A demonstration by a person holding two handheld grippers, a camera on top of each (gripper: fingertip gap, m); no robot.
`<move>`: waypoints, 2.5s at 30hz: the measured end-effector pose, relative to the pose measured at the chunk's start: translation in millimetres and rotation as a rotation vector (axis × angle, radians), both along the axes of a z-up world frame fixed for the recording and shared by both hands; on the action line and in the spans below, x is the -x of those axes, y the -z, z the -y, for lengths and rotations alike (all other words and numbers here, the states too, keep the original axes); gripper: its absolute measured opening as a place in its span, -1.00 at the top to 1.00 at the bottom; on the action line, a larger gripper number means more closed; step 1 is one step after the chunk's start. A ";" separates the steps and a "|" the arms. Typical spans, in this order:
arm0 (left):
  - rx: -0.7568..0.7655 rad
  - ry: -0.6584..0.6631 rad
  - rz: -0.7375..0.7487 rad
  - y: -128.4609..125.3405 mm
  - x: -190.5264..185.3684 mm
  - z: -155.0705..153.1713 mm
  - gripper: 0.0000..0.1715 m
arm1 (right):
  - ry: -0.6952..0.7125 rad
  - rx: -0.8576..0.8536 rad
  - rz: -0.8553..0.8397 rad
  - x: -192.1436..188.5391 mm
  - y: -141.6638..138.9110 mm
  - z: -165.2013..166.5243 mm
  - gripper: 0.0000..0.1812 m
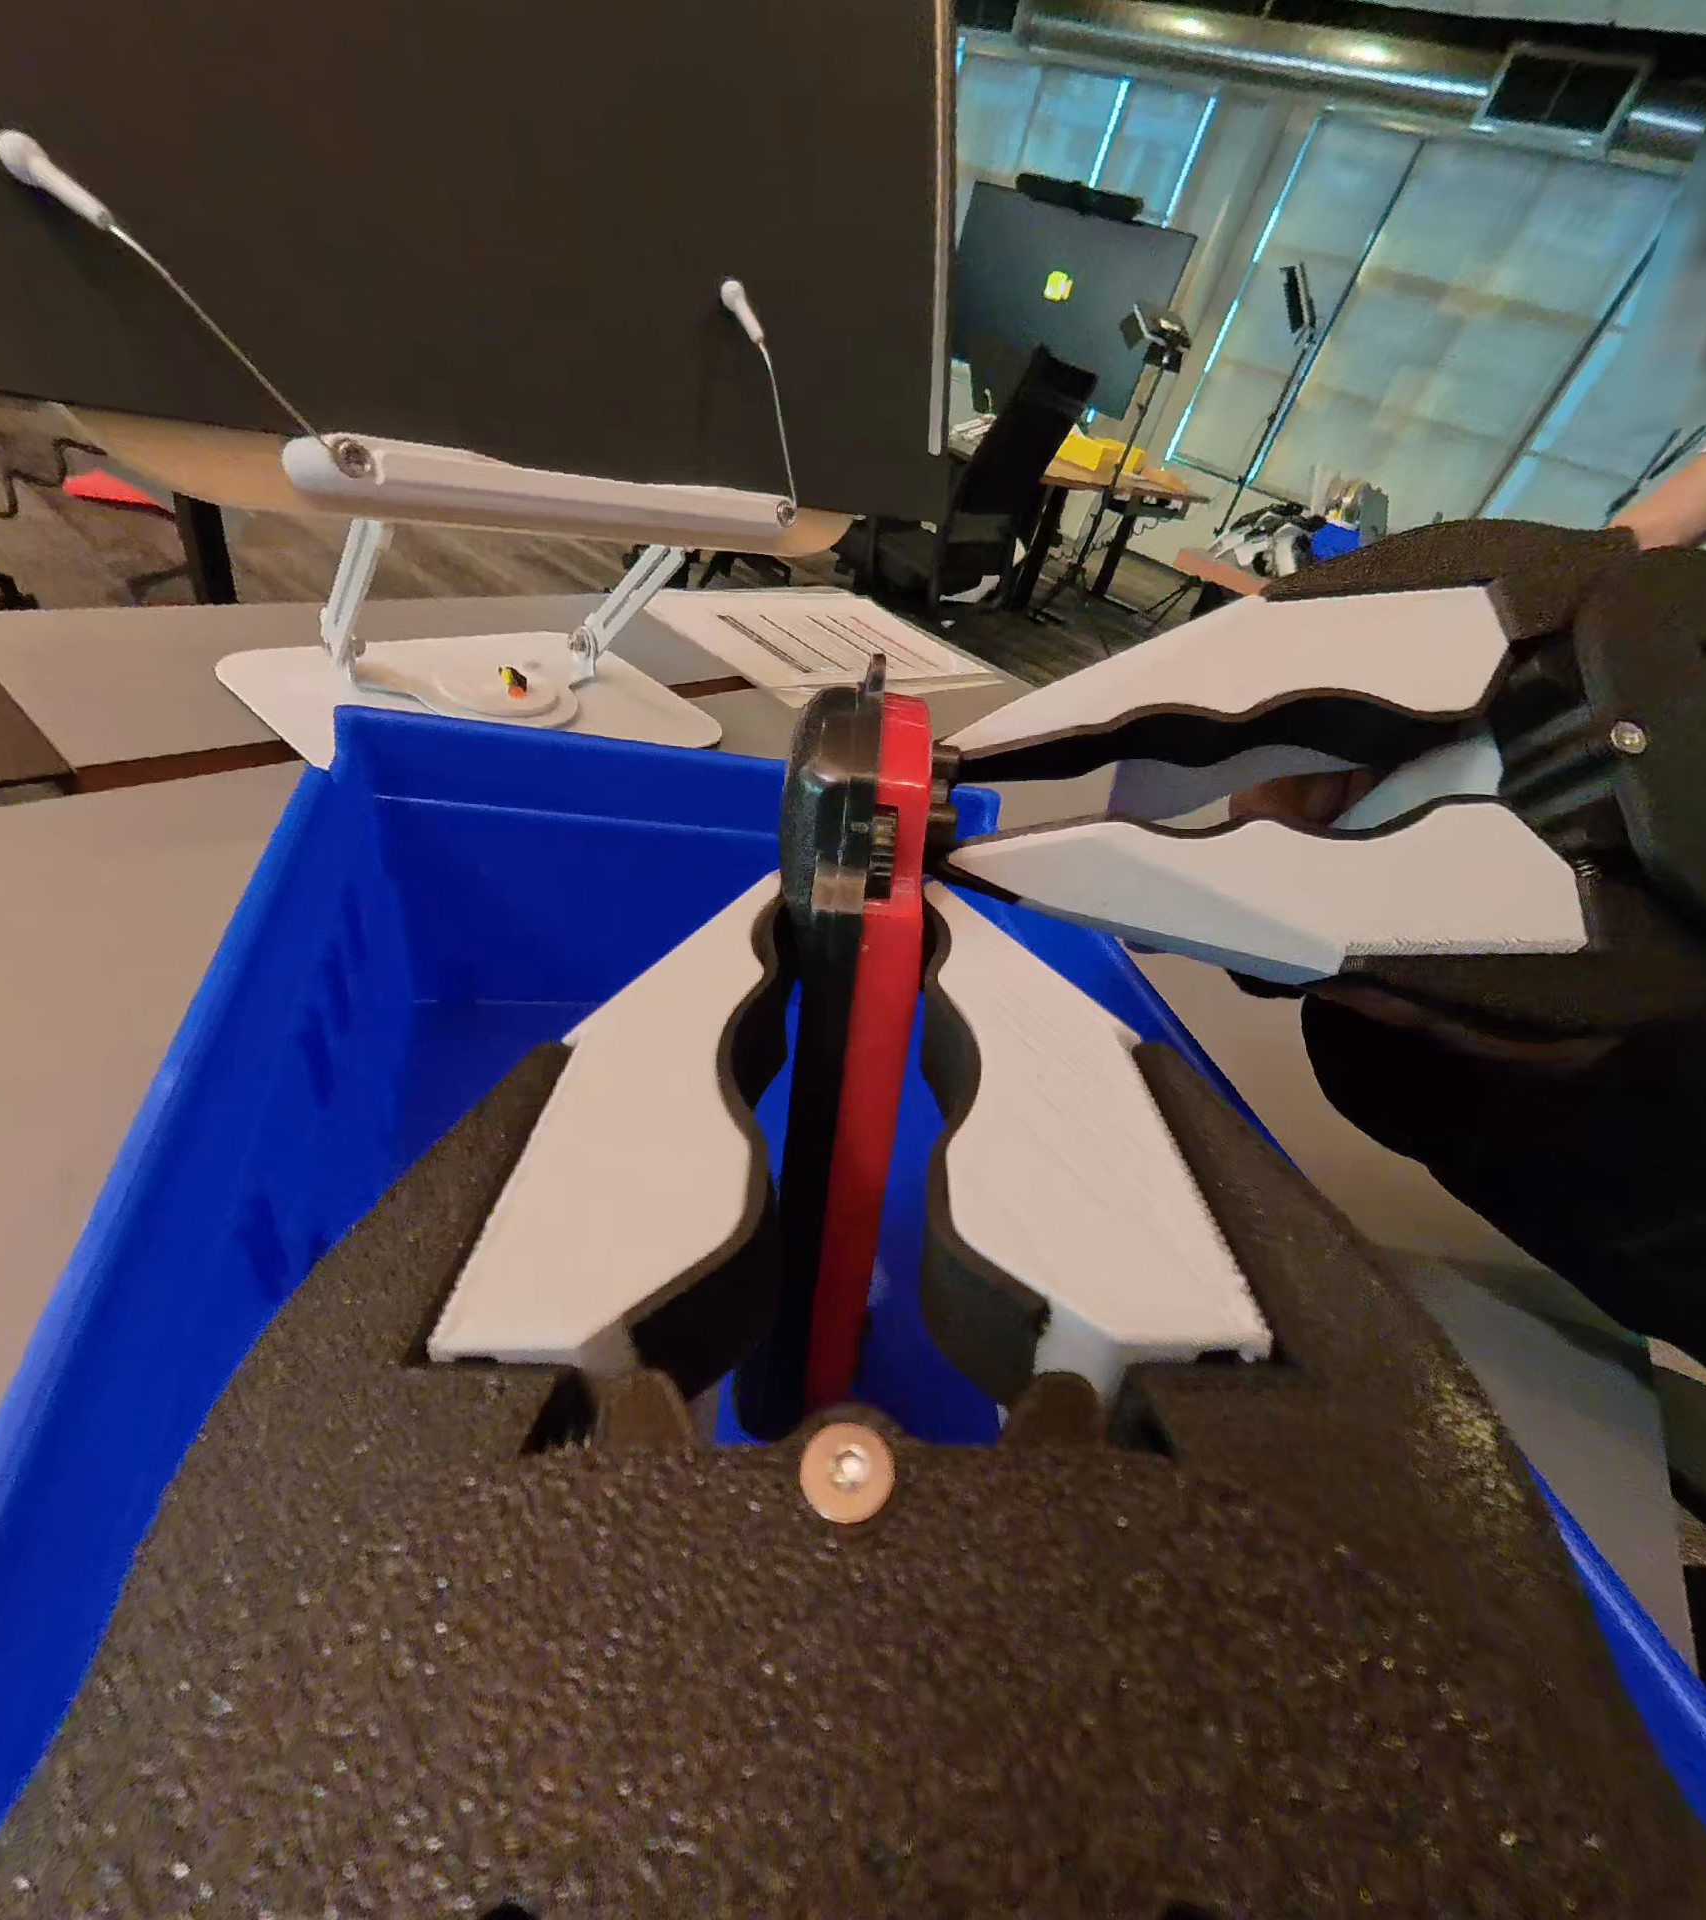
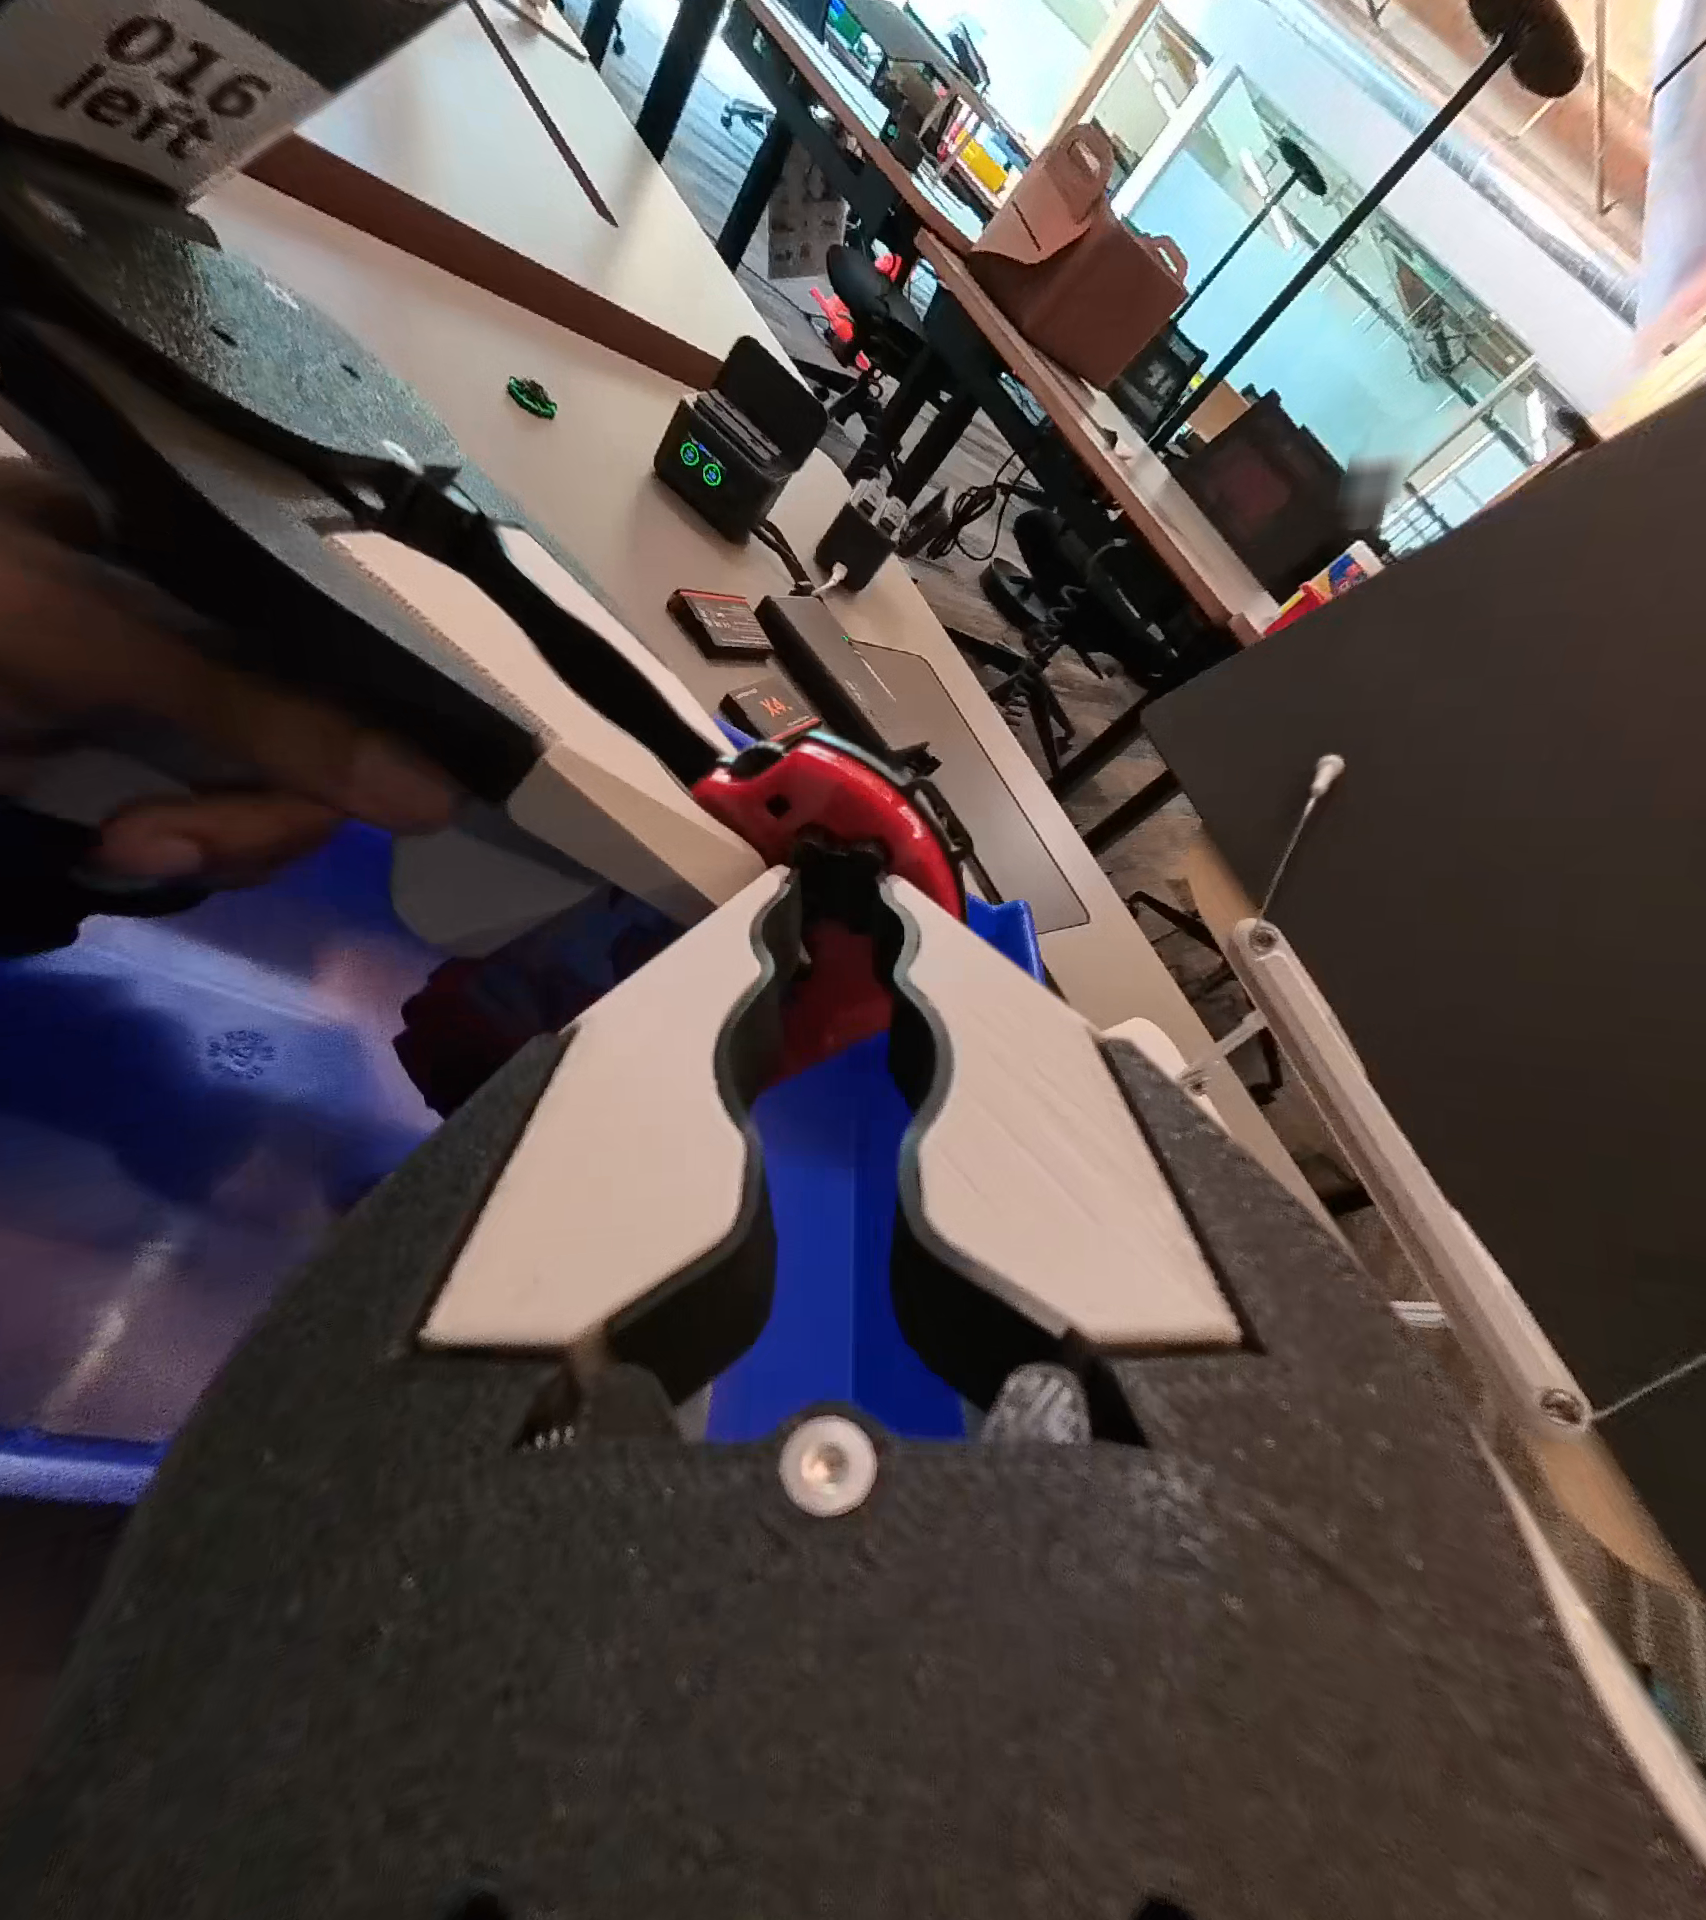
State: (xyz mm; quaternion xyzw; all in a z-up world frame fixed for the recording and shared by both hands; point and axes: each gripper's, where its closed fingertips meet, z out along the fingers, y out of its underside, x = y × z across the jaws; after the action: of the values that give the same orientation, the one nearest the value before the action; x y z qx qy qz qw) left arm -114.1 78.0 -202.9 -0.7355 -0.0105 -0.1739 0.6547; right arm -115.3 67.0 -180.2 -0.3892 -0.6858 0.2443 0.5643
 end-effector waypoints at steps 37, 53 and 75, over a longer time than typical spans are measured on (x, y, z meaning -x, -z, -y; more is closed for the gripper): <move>-0.237 -0.286 -0.386 -40.3 13.5 17.3 0.77 | -0.100 1.314 -0.305 4.8 -34.0 16.8 0.77; -0.246 -0.230 -0.334 -44.3 8.9 20.0 0.78 | -0.130 1.177 -0.296 0.2 -39.4 22.1 0.85; -0.040 0.098 0.314 -18.0 21.7 11.1 0.78 | -0.020 0.115 -0.103 10.6 -20.2 20.6 0.45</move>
State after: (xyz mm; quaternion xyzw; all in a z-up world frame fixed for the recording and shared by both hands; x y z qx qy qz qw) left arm -135.8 66.9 -185.0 -0.6856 -0.0734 -0.3186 0.6504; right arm -125.9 46.4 -160.1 -0.4008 -0.6445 0.3087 0.5733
